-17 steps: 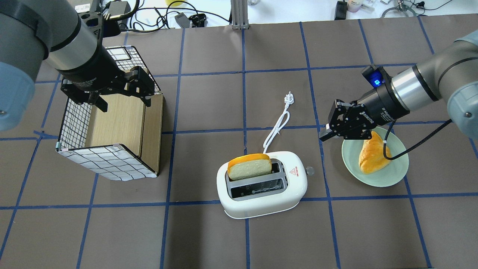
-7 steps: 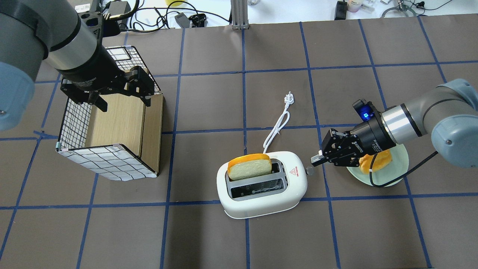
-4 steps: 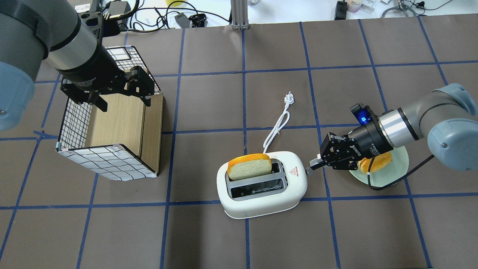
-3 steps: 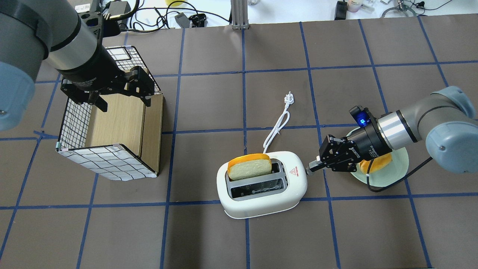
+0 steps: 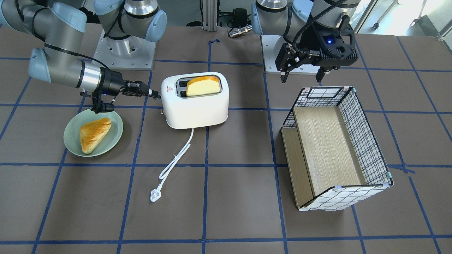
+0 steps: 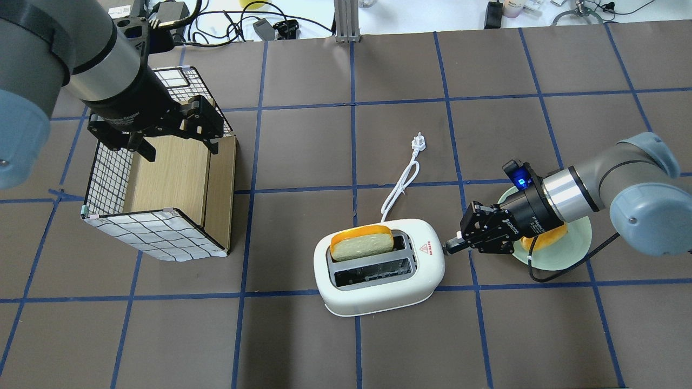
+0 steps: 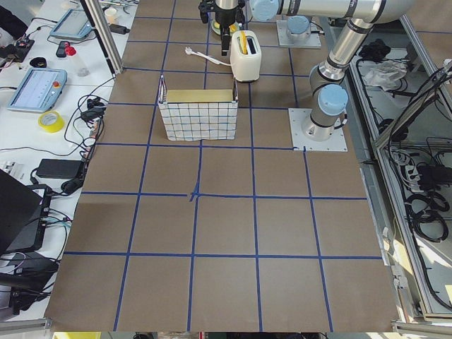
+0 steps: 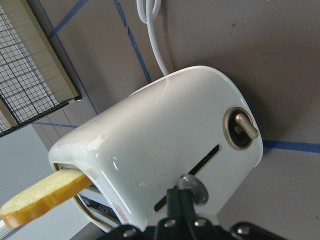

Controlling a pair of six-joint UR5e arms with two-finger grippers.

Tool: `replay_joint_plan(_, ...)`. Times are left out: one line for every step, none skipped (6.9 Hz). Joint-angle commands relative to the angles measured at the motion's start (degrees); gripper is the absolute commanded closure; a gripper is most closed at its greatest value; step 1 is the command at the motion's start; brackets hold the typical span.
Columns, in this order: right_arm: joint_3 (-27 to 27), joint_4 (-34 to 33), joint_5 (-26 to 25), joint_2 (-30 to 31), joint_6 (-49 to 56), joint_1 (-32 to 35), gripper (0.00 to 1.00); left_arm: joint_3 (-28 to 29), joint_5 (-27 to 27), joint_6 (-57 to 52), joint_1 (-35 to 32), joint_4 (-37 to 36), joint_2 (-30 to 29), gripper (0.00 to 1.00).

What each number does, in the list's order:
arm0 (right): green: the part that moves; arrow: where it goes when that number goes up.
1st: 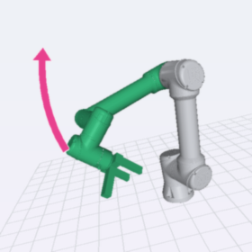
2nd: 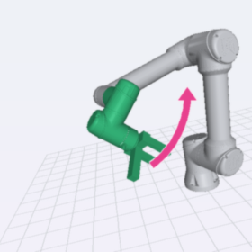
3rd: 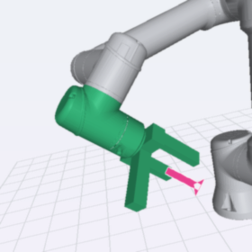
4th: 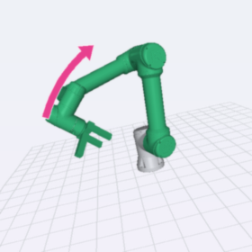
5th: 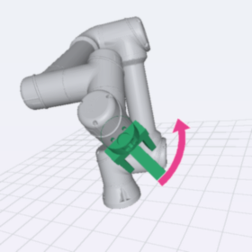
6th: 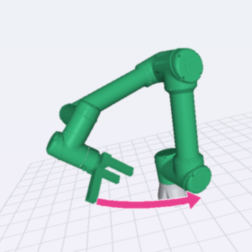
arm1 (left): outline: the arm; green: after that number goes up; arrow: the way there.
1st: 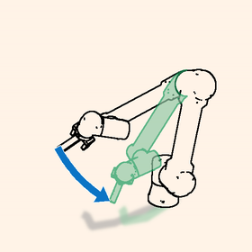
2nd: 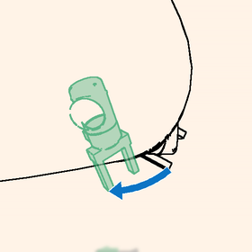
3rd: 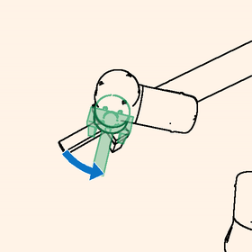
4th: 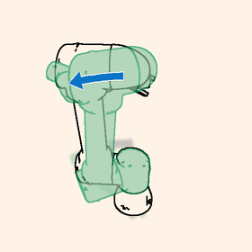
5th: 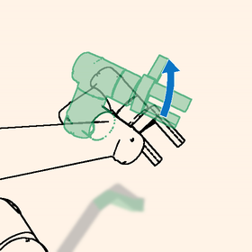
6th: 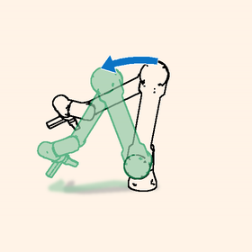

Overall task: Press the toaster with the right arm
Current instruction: 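Press the toaster lever down with the right gripper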

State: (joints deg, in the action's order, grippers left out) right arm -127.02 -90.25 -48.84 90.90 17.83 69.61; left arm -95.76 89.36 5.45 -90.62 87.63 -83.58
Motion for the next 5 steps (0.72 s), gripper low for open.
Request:
replay_joint_plan(-0.1, -1.2, -0.1, -1.4, 0.0, 0.0, 1.0, 0.0, 0.0, 0.0, 0.0, 0.0, 0.0, 0.0)
replay_joint_plan(-0.1, -1.4, 0.0, -2.0, 0.0, 0.0, 1.0, 0.0, -0.1, 0.0, 0.0, 0.0, 0.0, 0.0)
replay_joint_plan(-0.1, -2.1, -0.1, -2.2, 0.0, 0.0, 1.0, 0.0, -0.1, 0.0, 0.0, 0.0, 0.0, 0.0)
replay_joint_plan(-0.1, -2.4, -0.1, -2.9, 0.0, 0.0, 1.0, 0.0, 0.0, 0.0, 0.0, 0.0, 0.0, 0.0)
replay_joint_plan(-0.2, -2.8, -0.1, -3.2, -0.1, 0.0, 1.0, 0.0, -0.1, 0.0, -0.1, 0.0, 0.0, 0.0)
